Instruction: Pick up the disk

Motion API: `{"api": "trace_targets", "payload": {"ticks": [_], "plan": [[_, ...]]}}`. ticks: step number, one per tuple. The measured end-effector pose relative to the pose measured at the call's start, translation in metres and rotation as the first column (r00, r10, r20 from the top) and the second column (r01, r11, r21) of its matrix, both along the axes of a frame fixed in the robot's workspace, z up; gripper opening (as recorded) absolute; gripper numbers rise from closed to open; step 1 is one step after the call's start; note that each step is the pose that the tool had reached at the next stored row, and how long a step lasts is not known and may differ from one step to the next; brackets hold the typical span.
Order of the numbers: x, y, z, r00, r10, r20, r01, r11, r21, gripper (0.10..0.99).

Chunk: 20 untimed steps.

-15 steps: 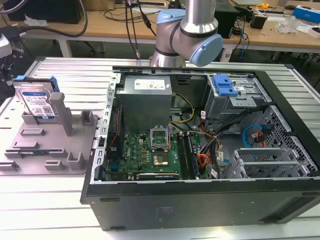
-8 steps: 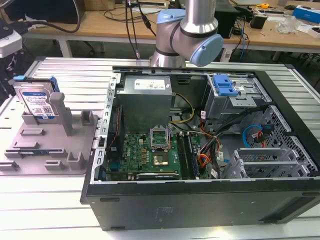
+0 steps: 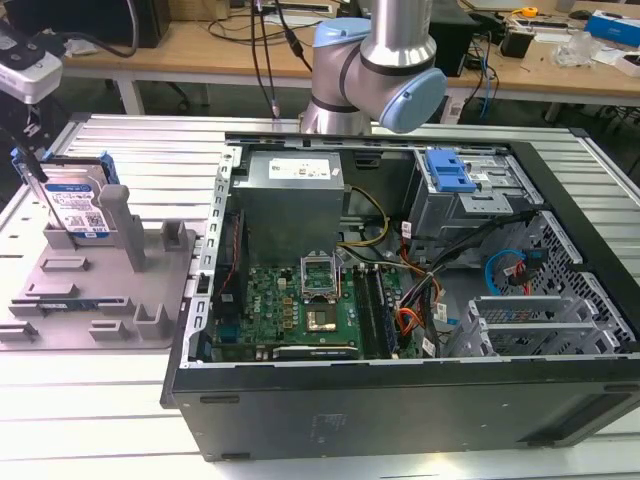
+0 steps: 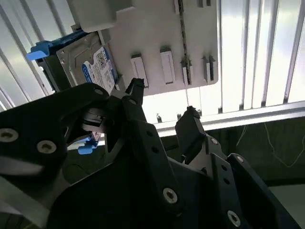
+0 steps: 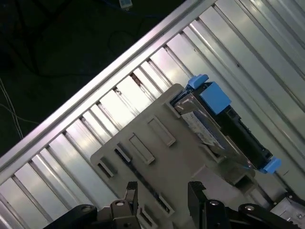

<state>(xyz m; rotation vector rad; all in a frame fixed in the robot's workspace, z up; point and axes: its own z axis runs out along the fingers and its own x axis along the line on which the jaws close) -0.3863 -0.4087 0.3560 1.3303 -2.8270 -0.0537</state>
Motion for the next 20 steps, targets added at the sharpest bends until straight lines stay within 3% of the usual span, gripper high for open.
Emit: {"api": "trace_targets", "payload": {"ticks": [4, 5, 10, 12, 17, 19, 20], "plan": [[0.0, 0.0, -0.0002, 0.9967, 0.082, 0.0, -0.082, 0.9967, 0.0, 0.541], [0.0, 0.0, -0.0003, 0.9908, 0.135, 0.0, -0.135, 0.9908, 0.0, 0.541], [0.0, 0.0, -0.0006, 0.9706, 0.241, 0.0, -0.241, 0.9706, 0.0, 0.541], [0.0, 0.0, -0.0007, 0.9587, 0.284, 0.0, -0.284, 0.9587, 0.0, 0.541], [0.0, 0.0, -0.0011, 0.9227, 0.385, 0.0001, -0.385, 0.9227, 0.0, 0.541], [0.0, 0.0, -0.0015, 0.8939, 0.448, 0.0, -0.448, 0.8939, 0.0, 0.541], [0.0, 0.0, -0.0018, 0.8766, 0.481, 0.0001, -0.481, 0.8766, 0.0, 0.541]]}}
